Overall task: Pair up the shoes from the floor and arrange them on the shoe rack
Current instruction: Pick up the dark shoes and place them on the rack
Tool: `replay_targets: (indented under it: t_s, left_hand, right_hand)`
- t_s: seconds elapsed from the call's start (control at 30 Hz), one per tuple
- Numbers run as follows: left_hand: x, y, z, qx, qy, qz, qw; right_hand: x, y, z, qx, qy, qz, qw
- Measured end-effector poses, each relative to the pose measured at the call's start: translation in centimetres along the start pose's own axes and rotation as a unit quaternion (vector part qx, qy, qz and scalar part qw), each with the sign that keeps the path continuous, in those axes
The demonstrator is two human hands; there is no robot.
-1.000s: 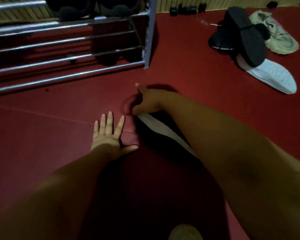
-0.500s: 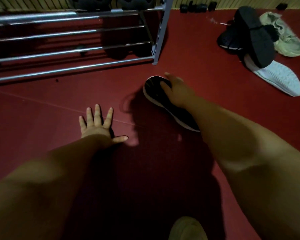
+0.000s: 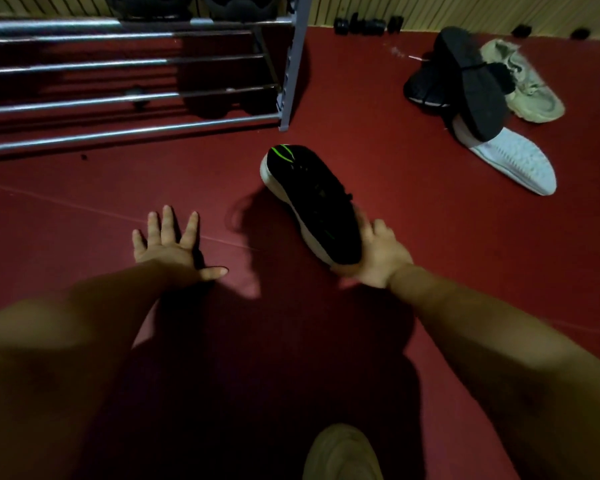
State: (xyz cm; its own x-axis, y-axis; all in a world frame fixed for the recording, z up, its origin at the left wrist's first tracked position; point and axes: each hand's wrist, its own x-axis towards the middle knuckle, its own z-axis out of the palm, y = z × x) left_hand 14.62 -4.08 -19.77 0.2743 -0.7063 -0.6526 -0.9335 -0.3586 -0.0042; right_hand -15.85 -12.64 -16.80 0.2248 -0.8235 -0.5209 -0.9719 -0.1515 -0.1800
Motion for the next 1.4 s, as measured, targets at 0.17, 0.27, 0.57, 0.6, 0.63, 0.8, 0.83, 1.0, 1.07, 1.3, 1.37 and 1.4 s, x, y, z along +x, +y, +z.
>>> replay_targets:
  t_s: [0.17,0.27,0.57,0.6,0.63,0.8,0.83,1.0,1.07,1.3,1.37,1.4]
  left_hand:
    - [-0.6,-1.6,-1.1,0.008,0.014,-0.006,1.0]
    - [-2.0,-3.7,-1.3,0.014,0.002,-0.046,0.999]
    - [-6.6,-9.1,-3.2,0.049,-0.001,-0.13,0.99]
    - [-6.7,-9.4,-3.5,0.049,0.002,-0.133,0.99]
    - [-6.9,-9.7,-3.7,0.05,0.001,-0.133,0.99]
    - [-7.6,-12.1,-5.6,0.036,0.0,-0.122,0.992]
    - [-7.9,-13.1,-6.1,0.035,0.001,-0.12,0.992]
    - [-10.1,-21.2,-7.6,0.015,0.021,-0.148,0.989]
    - [-11.2,-25.0,-7.2,0.014,0.027,-0.163,0.986]
    - [-14.8,-34.8,1.7,-0.141,0.013,-0.218,0.966]
    - [-15.7,-37.0,4.2,-0.161,-0.02,-0.229,0.96]
    - [-16.1,-38.1,5.2,-0.159,-0.025,-0.233,0.959]
  right_hand:
    - [-1.6,-5.2,3.4,0.066,0.108,-0.053,0.991]
    - [-1.3,-8.5,4.7,0.028,0.095,-0.09,0.991]
    - [-0.6,-18.2,2.5,-0.071,0.126,-0.233,0.962]
    - [-0.8,-19.0,2.1,-0.077,0.104,-0.247,0.96]
    - [-1.0,-19.5,1.9,-0.088,0.089,-0.262,0.957]
    - [-1.8,-22.9,1.6,-0.149,0.034,-0.255,0.955]
    - [-1.9,-24.0,1.3,-0.166,0.047,-0.257,0.951]
    - [-2.9,-32.8,-0.1,-0.187,0.051,-0.295,0.936]
    - [-3.4,-37.1,0.0,-0.195,0.06,-0.318,0.926]
    - [-6.2,-49.5,4.7,-0.202,0.011,-0.329,0.922]
    - [-7.2,-51.9,6.8,-0.23,-0.005,-0.352,0.907]
    - [-7.7,-53.0,7.8,-0.244,-0.011,-0.365,0.898]
